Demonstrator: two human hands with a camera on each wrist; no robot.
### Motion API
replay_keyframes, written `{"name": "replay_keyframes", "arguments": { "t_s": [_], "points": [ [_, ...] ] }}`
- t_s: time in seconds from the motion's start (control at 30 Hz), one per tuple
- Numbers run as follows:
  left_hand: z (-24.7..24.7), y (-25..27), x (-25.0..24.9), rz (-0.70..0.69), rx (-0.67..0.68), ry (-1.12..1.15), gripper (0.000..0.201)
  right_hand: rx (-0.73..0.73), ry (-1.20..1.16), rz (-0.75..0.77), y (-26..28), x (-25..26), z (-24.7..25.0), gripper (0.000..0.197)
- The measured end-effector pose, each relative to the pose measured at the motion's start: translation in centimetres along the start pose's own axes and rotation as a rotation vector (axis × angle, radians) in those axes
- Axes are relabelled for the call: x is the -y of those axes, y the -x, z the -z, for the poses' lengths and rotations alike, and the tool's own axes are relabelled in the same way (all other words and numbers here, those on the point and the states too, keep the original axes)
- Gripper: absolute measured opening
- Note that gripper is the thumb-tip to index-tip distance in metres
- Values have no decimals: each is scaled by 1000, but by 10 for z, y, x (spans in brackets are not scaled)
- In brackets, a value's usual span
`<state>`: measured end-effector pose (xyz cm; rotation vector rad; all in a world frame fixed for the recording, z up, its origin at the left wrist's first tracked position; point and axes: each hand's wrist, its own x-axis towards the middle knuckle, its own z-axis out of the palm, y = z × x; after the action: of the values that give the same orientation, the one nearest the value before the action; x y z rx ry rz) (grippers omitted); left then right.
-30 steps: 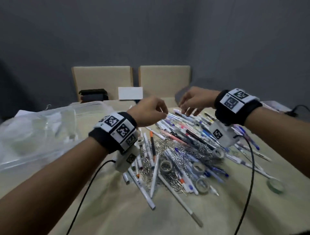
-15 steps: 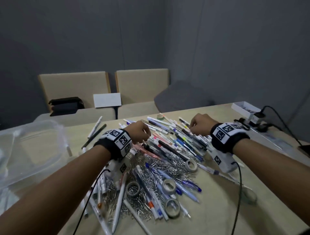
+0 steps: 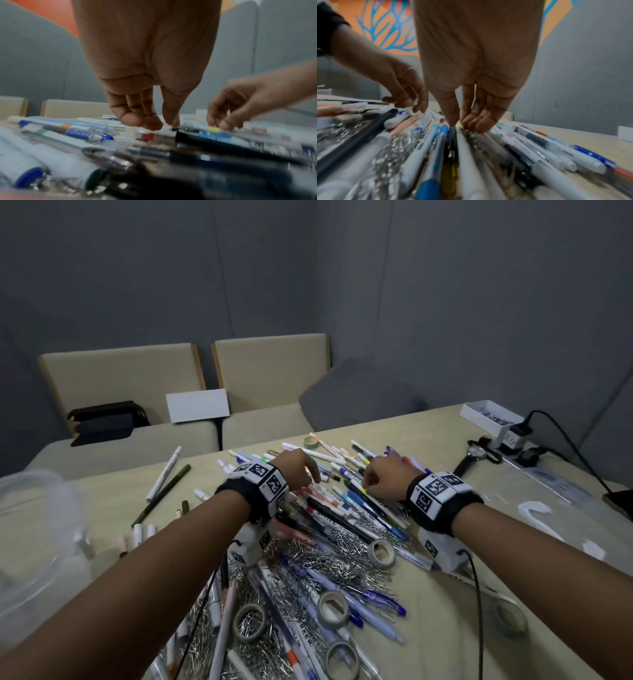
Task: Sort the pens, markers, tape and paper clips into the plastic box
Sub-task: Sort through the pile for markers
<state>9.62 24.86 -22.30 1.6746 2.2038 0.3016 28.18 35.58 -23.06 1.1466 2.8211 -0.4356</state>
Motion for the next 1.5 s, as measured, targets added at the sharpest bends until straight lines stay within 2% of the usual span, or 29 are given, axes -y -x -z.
{"name": "replay_keyframes", "arguments": {
  "t_s": [0.1, 0.17, 0.23, 0.43, 0.5, 0.57, 0.6, 0.67, 0.77, 0.83, 0.93, 1.1, 1.3, 1.43, 1.5],
  "points": [
    [-13, -5, -3, -56, 62, -98, 33, 3, 85, -16, -2, 7, -7, 10],
    [-17, -8, -2, -76, 51, -116, 29, 0, 126, -30, -3, 11, -12, 28],
    [-18, -9, -1, -97, 37, -115, 28, -7, 152, -23, -4, 14, -14, 36],
    [-19, -10, 1, -171, 68, -186, 37, 57, 61, -44, -3, 14, -9, 40],
    [-19, -10, 2, -188, 81, -238, 40, 45, -9, -68, -5, 12, -6, 37],
    [-21, -10, 4, -207, 86, -303, 44, 9, -93, -85, -5, 11, -3, 24],
    [-21, -9, 4, -224, 83, -336, 43, 0, -137, -87, -5, 12, -1, 18],
    [-22, -9, 4, -272, 75, -402, 34, 15, -183, -90, -4, 14, 1, 20],
    [-22, -10, 2, -327, 34, -461, 23, 50, -134, -96, 0, 16, -1, 20],
    [-22, -10, 4, -317, -13, -437, 18, 68, -65, -106, 4, 17, -5, 16],
    [-21, -5, 7, -273, -105, -396, 13, 84, 4, -125, 12, 18, -10, 24],
    [-13, 3, 18, -201, -220, -273, 13, 57, 82, -95, 18, 24, -8, 28],
    [-5, 6, 23, -155, -198, -202, 23, 60, 135, -99, 19, 27, -14, 21],
    [-6, 5, 26, -128, -142, -123, 23, 101, 18, -134, 19, 24, -11, 30],
    [-6, 5, 25, -122, -135, -102, 22, 109, -56, -166, 18, 20, -5, 27]
  ]
}}
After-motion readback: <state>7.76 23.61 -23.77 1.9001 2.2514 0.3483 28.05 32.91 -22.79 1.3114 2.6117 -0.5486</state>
